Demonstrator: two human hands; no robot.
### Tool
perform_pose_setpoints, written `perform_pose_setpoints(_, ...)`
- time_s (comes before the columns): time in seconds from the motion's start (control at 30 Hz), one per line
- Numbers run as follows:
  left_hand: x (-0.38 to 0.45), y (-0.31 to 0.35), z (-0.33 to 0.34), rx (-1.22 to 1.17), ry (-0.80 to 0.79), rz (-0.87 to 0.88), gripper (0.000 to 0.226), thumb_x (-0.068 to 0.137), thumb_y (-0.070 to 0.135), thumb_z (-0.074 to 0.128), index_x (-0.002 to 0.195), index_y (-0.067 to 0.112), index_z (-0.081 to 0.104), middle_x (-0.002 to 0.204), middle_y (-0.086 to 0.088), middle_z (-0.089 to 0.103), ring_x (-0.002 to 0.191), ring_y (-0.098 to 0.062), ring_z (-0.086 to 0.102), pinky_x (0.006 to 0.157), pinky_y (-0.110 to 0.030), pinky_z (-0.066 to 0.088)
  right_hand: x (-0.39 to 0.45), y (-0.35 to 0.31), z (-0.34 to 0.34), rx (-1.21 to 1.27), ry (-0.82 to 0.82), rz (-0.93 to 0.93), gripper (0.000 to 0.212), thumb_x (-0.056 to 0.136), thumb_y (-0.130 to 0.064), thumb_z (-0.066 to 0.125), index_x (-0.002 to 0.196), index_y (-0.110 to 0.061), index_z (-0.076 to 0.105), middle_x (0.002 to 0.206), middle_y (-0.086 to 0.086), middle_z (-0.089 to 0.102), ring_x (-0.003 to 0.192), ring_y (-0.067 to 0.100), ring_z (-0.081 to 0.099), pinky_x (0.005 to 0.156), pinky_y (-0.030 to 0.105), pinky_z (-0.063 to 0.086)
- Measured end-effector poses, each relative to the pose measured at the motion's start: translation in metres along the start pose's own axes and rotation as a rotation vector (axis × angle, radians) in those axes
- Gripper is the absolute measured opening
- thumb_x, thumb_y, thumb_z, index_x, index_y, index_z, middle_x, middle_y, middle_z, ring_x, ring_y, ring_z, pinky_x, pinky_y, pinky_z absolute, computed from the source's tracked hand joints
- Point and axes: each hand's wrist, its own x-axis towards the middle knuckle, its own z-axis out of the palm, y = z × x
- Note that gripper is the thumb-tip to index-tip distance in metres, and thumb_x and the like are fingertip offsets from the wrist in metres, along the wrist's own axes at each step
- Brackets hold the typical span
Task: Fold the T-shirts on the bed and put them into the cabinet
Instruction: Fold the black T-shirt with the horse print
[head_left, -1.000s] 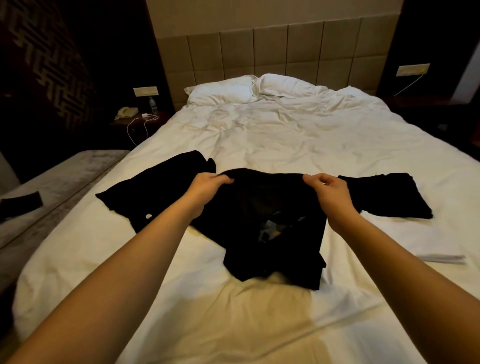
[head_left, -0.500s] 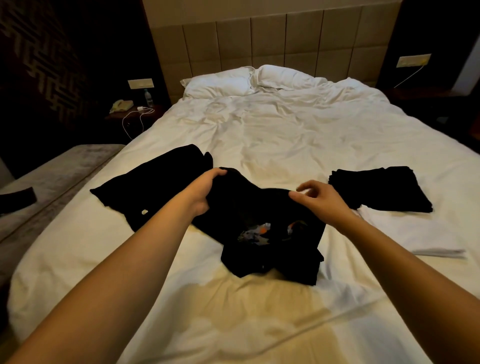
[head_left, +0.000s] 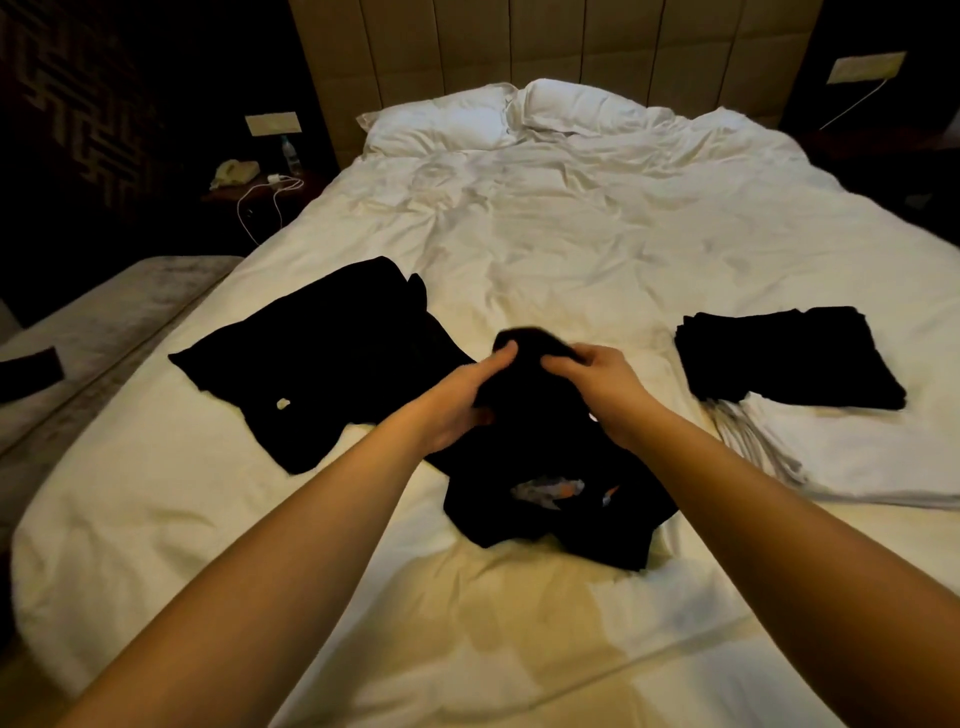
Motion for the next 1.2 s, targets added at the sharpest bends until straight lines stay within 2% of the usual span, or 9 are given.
perform_pose_setpoints(0.1, 0.003, -0.040, -0.009, 0.334, -0.048, 0.004, 0.051, 0.082, 0.052, 0.075, 0.116, 0.015, 0.072, 0.109, 0.000, 0.075, 0.103, -0.020, 0.069, 0.086, -0.031, 0.050, 0.017, 0.015, -0.018, 0.201, 0.230, 0.057, 0.025, 0.093, -0.023, 0.067, 0.112, -0.007, 0.068, 0.098, 0.009, 0.075, 0.087, 0.025, 0.073, 0.081, 0.039, 0.060)
perform_pose_setpoints(0.2, 0.006, -0.071, -0.018, 0.590, -0.060, -0.021, 0.029, 0.084, 0.043, 0.078, 0.100, 0.019, 0.077, 0.097, -0.006, 0.075, 0.090, -0.026, 0.071, 0.083, -0.041, 0.053, 0.029, 0.036, -0.041, 0.245, 0.331, 0.142, 0.023, 0.094, -0.022, 0.067, 0.111, -0.006, 0.065, 0.098, 0.012, 0.073, 0.085, 0.029, 0.072, 0.078, 0.040, 0.059)
perform_pose_setpoints(0.37, 0.011, -0.057, -0.010, 0.195, 0.086, 0.069, 0.018, 0.098, 0.022, 0.063, 0.112, 0.011, 0.068, 0.097, 0.000, 0.075, 0.089, -0.014, 0.072, 0.084, -0.033, 0.057, 0.034, 0.061, -0.058, -0.298, 0.376, 0.204, 0.034, 0.091, -0.024, 0.071, 0.117, -0.006, 0.059, 0.115, 0.018, 0.065, 0.093, 0.031, 0.064, 0.084, 0.046, 0.055)
perform_pose_setpoints(0.47, 0.011, -0.025, 0.004, 0.092, 0.092, 0.150, 0.010, 0.099, 0.020, 0.061, 0.101, 0.015, 0.070, 0.091, 0.000, 0.075, 0.085, -0.015, 0.071, 0.074, -0.023, 0.057, 0.029, 0.049, -0.053, -0.482, 0.320, -0.058, 0.053, 0.089, -0.039, 0.071, 0.134, -0.016, 0.054, 0.132, 0.009, 0.056, 0.119, 0.024, 0.054, 0.097, 0.039, 0.047)
perform_pose_setpoints(0.53, 0.009, -0.001, 0.015, 0.082, 0.058, 0.190, 0.015, 0.099, 0.023, 0.062, 0.103, 0.012, 0.072, 0.095, -0.006, 0.076, 0.090, -0.022, 0.072, 0.079, -0.028, 0.057, 0.020, 0.027, -0.037, -0.318, 0.142, -0.200, 0.038, 0.094, -0.044, 0.063, 0.126, -0.022, 0.062, 0.129, 0.000, 0.061, 0.120, 0.016, 0.056, 0.098, 0.034, 0.046)
perform_pose_setpoints(0.67, 0.004, 0.039, 0.027, 0.016, -0.035, 0.197, 0.022, 0.102, 0.023, 0.056, 0.107, 0.007, 0.070, 0.097, -0.010, 0.076, 0.089, -0.020, 0.073, 0.079, -0.027, 0.058, 0.003, -0.013, -0.017, -0.085, -0.164, -0.176, 0.033, 0.100, -0.040, 0.054, 0.110, -0.014, 0.071, 0.105, 0.002, 0.073, 0.096, 0.013, 0.070, 0.084, 0.028, 0.054)
perform_pose_setpoints(0.8, -0.001, 0.065, 0.026, -0.049, -0.002, 0.236, 0.024, 0.099, 0.022, 0.060, 0.110, 0.003, 0.070, 0.102, -0.014, 0.075, 0.093, -0.023, 0.072, 0.085, -0.029, 0.058, 0.003, -0.033, -0.027, -0.033, -0.087, -0.266, 0.032, 0.095, -0.032, 0.065, 0.096, 0.000, 0.068, 0.091, 0.020, 0.068, 0.083, 0.021, 0.066, 0.076, 0.036, 0.049)
perform_pose_setpoints(0.97, -0.005, 0.043, 0.030, 0.025, 0.077, 0.167, 0.033, 0.089, 0.022, 0.075, 0.115, 0.003, 0.071, 0.106, -0.015, 0.075, 0.097, -0.030, 0.072, 0.088, -0.037, 0.058, -0.005, -0.039, -0.034, 0.124, 0.066, -0.326, 0.020, 0.095, -0.027, 0.065, 0.086, -0.010, 0.065, 0.082, 0.005, 0.068, 0.079, 0.018, 0.066, 0.072, 0.033, 0.050)
perform_pose_setpoints(1.2, -0.015, 0.013, 0.029, 0.166, 0.261, 0.250, 0.044, 0.093, 0.035, 0.069, 0.103, -0.007, 0.068, 0.082, -0.016, 0.062, 0.075, -0.028, 0.059, 0.065, -0.037, 0.044, -0.014, -0.024, -0.057, 0.148, 0.153, -0.210, 0.019, 0.094, -0.021, 0.065, 0.076, -0.016, 0.067, 0.076, 0.002, 0.068, 0.077, 0.020, 0.066, 0.074, 0.034, 0.051)
